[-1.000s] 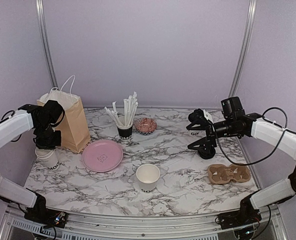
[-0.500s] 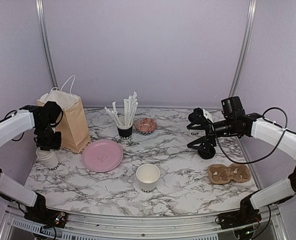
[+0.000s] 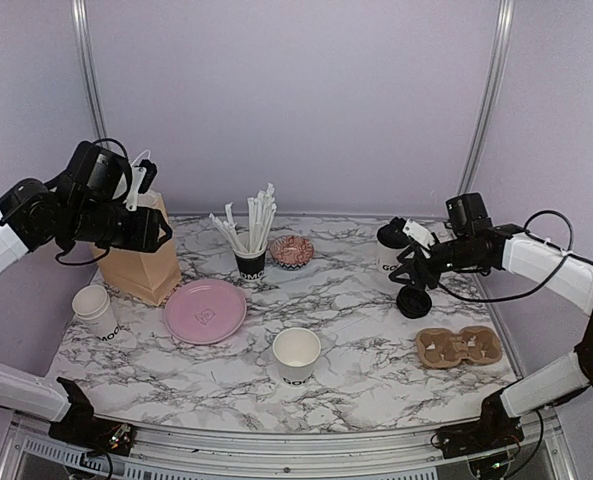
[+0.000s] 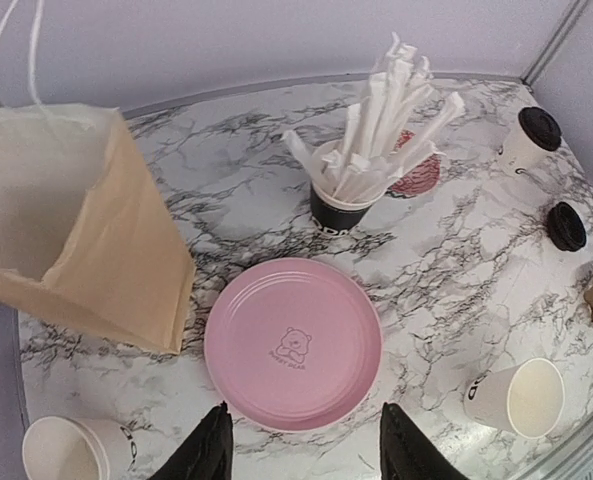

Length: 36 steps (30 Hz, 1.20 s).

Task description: Pack the takeout coffee

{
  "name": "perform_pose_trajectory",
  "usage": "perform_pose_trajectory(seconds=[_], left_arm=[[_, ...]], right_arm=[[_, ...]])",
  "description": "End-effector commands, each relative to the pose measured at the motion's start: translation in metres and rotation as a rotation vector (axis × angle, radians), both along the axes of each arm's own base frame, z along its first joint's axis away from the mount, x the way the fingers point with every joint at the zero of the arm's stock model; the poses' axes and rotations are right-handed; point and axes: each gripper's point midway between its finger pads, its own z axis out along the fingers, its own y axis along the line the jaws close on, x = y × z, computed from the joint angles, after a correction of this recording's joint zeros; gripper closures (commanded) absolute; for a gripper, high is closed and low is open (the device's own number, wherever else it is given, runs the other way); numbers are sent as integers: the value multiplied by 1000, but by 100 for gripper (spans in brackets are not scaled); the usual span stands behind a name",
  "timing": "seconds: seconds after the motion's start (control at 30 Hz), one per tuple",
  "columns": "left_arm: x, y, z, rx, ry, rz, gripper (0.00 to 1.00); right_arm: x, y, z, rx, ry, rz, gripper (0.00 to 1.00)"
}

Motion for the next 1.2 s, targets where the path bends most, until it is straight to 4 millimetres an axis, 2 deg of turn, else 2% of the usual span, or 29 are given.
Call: perform_pose_trajectory(seconds=[0.0, 0.13, 0.23, 0.4, 0.53, 0.77, 1.03, 1.17], left_arm=[[3, -48, -3, 12, -123, -179, 49], [0, -80, -23, 23, -134, -275, 47], [-4, -100, -40, 50, -113, -330, 46], [-8, -120, -64, 95, -74, -372, 44], [-10, -127, -73, 103, -56, -382, 43], [-10, -130, -74, 98, -55, -387, 43], [-12, -131, -75, 92, -47, -387, 43], [-12, -131, -77, 93, -44, -384, 43]], right_arm=[[-7, -25, -52, -172, 129, -58, 49], [-5, -32, -77, -207, 204, -108, 49], [5, -41, -91, -256, 230, -175, 48], [12, -52, -111, -318, 275, -240, 48], [14, -56, -124, -345, 309, -270, 48], [20, -58, -129, -349, 323, -301, 51], [21, -57, -138, -353, 360, -308, 69], [21, -56, -135, -343, 355, -308, 73]])
